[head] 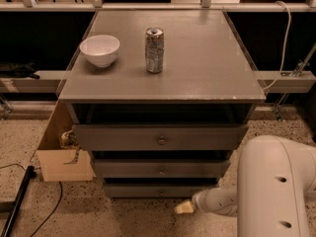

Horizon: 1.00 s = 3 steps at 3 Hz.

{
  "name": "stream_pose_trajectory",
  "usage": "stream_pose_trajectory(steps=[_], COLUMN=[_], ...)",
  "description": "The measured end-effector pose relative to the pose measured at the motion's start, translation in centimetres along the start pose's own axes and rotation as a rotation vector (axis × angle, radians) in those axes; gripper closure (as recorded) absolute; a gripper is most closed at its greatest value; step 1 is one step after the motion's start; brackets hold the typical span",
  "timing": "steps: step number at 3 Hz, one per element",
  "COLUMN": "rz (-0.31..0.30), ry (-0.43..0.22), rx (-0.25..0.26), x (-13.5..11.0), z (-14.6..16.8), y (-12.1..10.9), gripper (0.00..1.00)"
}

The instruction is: Open bottom drawer

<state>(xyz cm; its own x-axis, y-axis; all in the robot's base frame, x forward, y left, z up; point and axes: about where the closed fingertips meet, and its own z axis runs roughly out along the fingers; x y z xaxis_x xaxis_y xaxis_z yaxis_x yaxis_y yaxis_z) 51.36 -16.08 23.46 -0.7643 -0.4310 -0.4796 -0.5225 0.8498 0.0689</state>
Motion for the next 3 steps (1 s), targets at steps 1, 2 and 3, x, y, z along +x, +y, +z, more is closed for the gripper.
stream_pose_trajectory(steps=[1, 2, 3], rz=[-0.013, -0.06, -0.077], ry=[-0.021, -0.053, -0.061], rx=[0.029, 0.086, 0.099], x=[0.9, 1.0, 0.9], z=[0.7, 1.6, 1.7], y=[-0.2, -0.3, -0.3], gripper=[0.0, 0.0, 0.0])
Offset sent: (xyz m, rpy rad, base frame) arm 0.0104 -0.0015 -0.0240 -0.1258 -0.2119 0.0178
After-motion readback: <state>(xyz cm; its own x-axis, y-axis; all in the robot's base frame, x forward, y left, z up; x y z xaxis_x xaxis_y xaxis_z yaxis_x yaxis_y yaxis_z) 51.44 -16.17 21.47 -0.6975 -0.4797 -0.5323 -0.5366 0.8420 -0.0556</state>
